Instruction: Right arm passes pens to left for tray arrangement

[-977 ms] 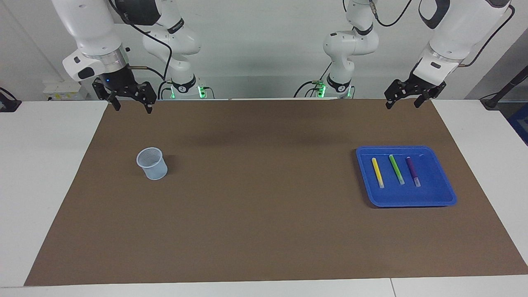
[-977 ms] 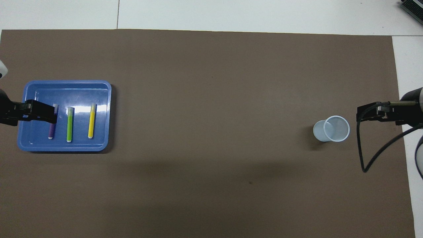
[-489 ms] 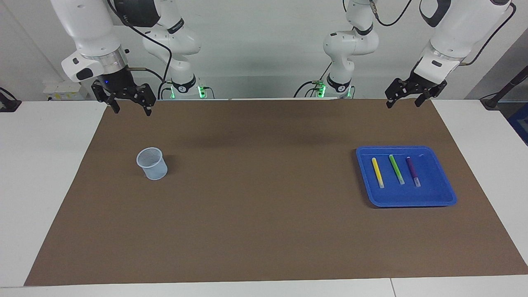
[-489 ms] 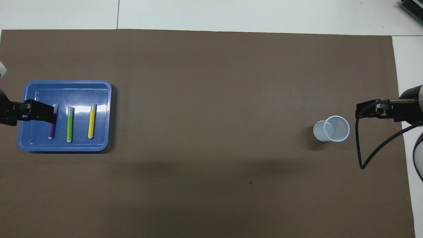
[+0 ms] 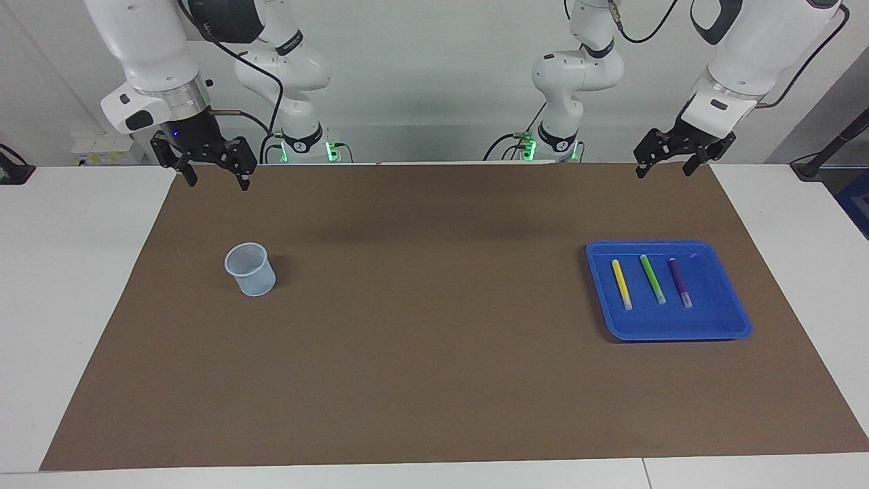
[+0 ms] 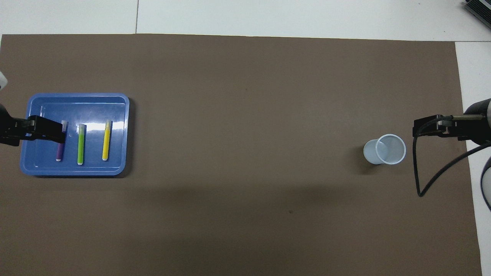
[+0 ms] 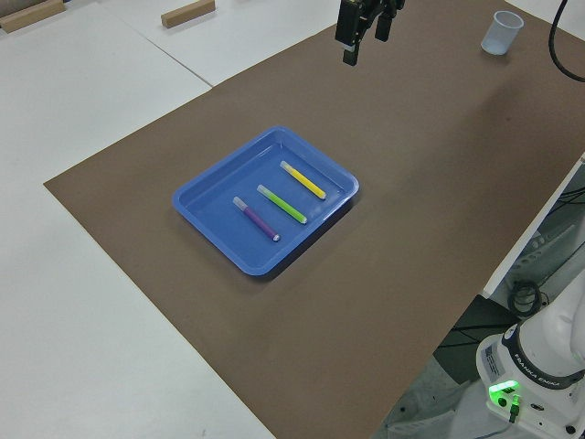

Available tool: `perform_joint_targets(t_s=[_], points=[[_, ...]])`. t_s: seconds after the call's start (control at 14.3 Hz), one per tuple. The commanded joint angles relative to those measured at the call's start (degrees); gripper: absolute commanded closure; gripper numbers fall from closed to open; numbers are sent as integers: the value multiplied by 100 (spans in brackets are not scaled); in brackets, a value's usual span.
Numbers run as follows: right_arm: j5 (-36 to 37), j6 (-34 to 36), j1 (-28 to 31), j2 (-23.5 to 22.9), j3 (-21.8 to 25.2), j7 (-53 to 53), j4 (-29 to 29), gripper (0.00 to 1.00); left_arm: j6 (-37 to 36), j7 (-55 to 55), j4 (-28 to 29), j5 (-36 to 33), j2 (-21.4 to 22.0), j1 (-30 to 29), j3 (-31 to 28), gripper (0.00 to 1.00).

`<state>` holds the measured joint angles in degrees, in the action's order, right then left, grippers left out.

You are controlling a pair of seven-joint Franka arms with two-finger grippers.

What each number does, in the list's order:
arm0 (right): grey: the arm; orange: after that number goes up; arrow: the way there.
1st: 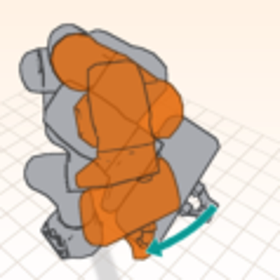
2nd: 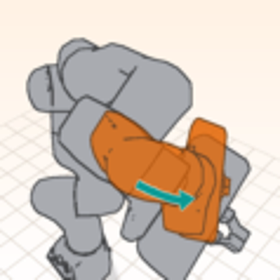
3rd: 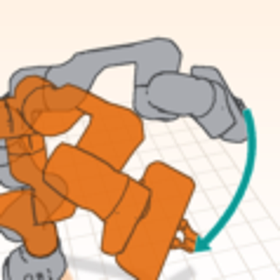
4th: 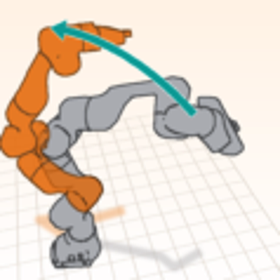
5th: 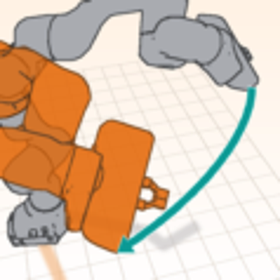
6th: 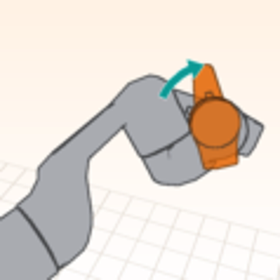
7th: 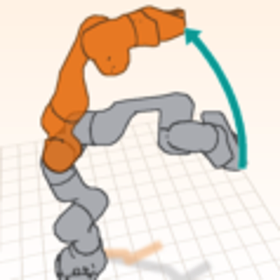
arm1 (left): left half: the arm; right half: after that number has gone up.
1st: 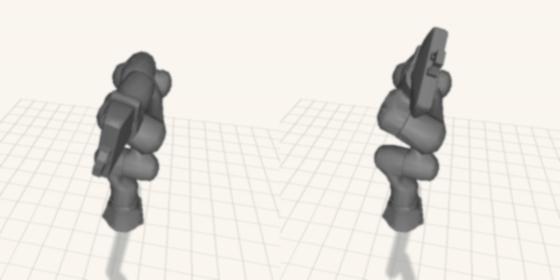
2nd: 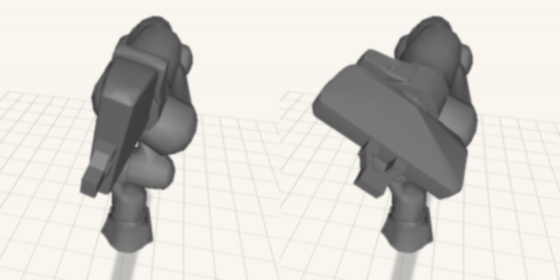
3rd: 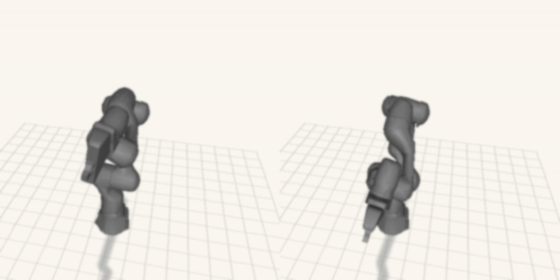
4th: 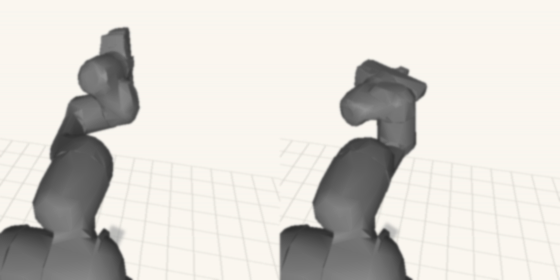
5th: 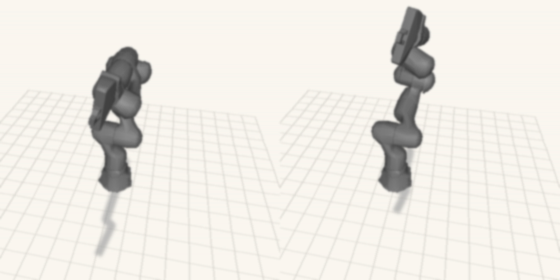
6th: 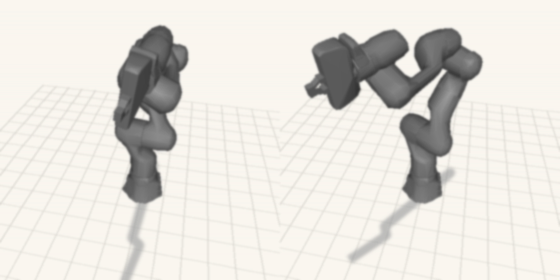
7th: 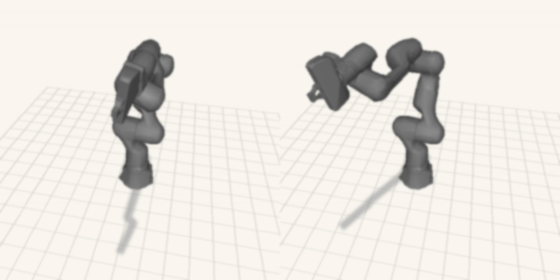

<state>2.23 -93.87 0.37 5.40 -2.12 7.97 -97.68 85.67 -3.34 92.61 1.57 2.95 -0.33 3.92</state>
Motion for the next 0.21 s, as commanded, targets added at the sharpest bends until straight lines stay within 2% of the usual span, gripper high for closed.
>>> perform_joint_targets(t_s=[0.0,0.14], points=[[-109,-70,86,180,19,-59,-102,0,-111,-52,-15,10,56,33,-49,0],[-109,-70,94,312,36,-59,-102,0,-111,-52,-15,10,56,24,-49,0]])
